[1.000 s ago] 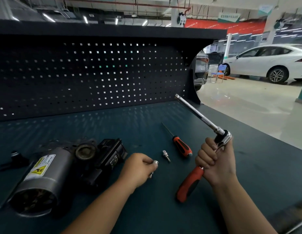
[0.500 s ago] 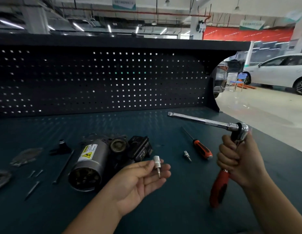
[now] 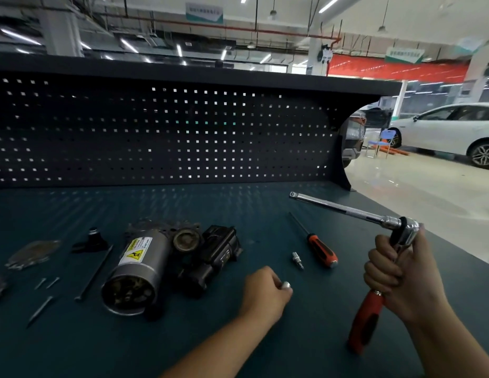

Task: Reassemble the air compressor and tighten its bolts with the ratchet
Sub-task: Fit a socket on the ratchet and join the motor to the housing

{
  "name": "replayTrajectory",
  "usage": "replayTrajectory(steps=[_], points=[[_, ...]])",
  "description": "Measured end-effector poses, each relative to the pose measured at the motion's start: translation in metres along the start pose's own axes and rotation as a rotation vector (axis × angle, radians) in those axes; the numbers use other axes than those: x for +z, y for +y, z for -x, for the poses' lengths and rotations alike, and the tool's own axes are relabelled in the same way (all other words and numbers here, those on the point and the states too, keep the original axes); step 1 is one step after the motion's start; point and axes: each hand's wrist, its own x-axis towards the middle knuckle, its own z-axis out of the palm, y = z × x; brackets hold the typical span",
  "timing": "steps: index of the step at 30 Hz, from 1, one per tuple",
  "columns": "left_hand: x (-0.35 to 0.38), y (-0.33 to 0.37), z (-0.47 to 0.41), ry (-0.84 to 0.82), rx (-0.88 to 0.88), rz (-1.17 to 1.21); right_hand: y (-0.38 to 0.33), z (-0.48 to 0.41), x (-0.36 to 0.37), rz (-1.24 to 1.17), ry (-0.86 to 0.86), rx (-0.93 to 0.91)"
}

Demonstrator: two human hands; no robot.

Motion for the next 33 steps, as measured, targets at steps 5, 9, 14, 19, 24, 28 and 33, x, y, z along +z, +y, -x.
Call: replayTrajectory(steps=[5, 9, 14, 19, 24, 28, 33], points=[[0.03, 0.016, -0.053, 0.115, 0.028, -0.224, -0.004, 0.005, -0.009, 0.003, -0.008, -0.075], [0.043, 0.02, -0.075, 0.149, 0.025, -0.225, -0.005, 0.007, -0.024, -0.06, -0.022, -0.058], [0.046, 0.029, -0.087, 0.14, 0.044, -0.28, -0.001, 0.002, -0.039, -0.056, -0.056, -0.095], [0.056, 0.039, -0.094, 0.031, 0.012, -0.371, 0.006, 0.0, -0.056, -0.1, -0.071, -0.119], [0.069, 0.045, -0.092, 0.025, 0.061, -0.445, 0.006, 0.0, -0.062, -0.11, -0.037, -0.123], [0.072, 0.044, -0.088, 0.048, 0.119, -0.4, 0.001, 0.001, -0.069, -0.142, -0.036, -0.128], [0.067, 0.038, -0.079, 0.028, 0.212, -0.313, -0.006, -0.001, -0.059, 0.047, 0.366, -0.24]])
